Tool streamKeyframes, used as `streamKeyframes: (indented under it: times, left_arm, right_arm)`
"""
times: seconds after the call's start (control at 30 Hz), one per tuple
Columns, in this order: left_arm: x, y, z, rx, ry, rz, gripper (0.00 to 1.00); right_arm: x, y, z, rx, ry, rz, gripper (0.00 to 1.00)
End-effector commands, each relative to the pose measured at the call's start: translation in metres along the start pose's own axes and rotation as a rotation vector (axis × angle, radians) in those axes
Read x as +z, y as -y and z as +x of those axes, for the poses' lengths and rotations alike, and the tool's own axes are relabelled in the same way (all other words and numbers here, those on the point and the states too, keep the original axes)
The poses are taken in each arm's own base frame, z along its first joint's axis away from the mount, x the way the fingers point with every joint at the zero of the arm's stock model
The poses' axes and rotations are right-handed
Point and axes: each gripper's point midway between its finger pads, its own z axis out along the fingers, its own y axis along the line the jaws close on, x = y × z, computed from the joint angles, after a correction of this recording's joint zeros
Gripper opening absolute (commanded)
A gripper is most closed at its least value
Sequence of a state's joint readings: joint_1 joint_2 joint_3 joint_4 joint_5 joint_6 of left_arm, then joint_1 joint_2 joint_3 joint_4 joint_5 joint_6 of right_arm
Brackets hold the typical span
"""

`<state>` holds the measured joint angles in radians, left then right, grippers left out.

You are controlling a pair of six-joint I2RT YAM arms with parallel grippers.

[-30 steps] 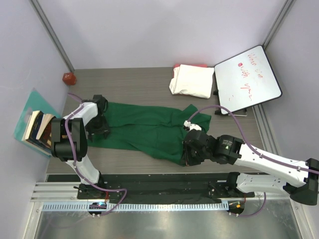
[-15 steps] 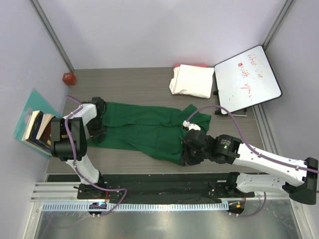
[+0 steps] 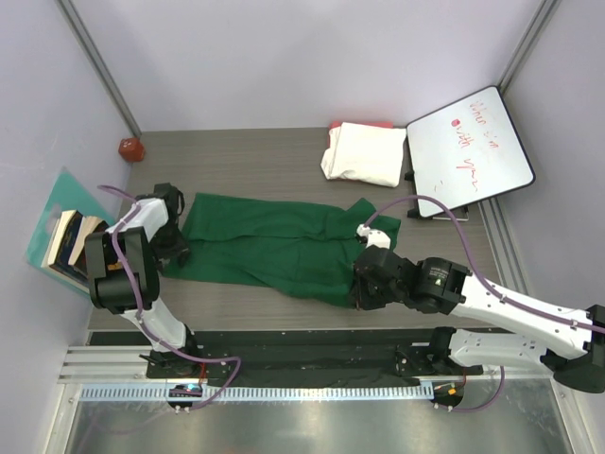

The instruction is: Fold and stack the t-shirts

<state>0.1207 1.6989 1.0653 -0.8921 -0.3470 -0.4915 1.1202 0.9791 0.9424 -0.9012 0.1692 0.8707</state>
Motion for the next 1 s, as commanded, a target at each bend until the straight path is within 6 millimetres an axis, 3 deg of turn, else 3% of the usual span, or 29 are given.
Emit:
streamKeyframes:
  times: [0.0, 0.6, 0.83, 0.97]
  left_arm:
    - [0.001, 0.002, -0.007, -0.042, 0.008, 0.03, 0.56]
    - [0.002, 0.008, -0.034, -0.054, 0.045, 0.01, 0.56]
    - [0.019, 0.01, -0.027, -0.028, -0.005, -0.017, 0.55]
    - [0.019, 0.006, -0.018, -0.019, -0.022, -0.025, 0.38]
  right_arm:
    - [-0.007, 0.001, -0.015, 0.006, 0.071, 0.009, 0.01]
    - [0.003, -0.003, -0.004, -0.007, 0.024, -0.02, 0.01]
    - [0.004, -0.004, -0.006, -0.013, 0.023, -0.017, 0.01]
    - [0.003, -0.004, -0.009, -0.014, 0.028, -0.02, 0.01]
